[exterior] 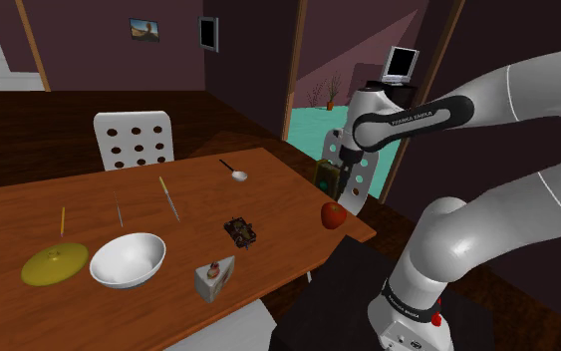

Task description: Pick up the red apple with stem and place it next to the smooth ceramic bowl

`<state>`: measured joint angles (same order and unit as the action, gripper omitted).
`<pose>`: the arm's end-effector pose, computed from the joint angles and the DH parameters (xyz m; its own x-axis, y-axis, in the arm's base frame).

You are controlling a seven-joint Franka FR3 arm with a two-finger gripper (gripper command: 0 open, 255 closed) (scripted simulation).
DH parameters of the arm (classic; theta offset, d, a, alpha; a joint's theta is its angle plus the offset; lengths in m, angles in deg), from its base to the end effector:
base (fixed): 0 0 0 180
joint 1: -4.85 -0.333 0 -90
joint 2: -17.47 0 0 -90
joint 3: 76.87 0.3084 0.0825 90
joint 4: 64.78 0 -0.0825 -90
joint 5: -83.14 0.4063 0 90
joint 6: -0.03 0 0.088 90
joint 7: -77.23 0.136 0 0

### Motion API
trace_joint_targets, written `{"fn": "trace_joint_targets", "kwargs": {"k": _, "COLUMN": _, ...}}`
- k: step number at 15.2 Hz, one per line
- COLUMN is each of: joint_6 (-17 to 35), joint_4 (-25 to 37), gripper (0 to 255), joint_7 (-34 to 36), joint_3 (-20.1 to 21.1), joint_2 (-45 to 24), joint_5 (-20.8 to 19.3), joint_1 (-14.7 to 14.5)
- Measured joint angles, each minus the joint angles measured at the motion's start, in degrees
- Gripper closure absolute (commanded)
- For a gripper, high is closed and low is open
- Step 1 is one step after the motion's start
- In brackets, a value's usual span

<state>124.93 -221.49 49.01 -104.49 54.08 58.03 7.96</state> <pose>0.3276 -0.1928 0.3448 0.9612 0.2758 0.0011 0.2742 -0.9561 0.1030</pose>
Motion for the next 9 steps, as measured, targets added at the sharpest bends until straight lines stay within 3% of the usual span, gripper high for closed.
{"fn": "trace_joint_targets", "kwargs": {"k": 6, "joint_6": 12.09, "joint_4": 1.57, "gripper": 0, "joint_7": -11.98, "joint_3": -10.53, "joint_2": -13.12, "joint_5": -1.27, "joint_1": -2.31}}
{"fn": "trace_joint_targets", "kwargs": {"k": 9, "joint_6": 17.95, "joint_4": 3.19, "gripper": 0, "joint_7": -18.09, "joint_3": -15.22, "joint_2": -20.67, "joint_5": 1.43, "joint_1": -5.26}}
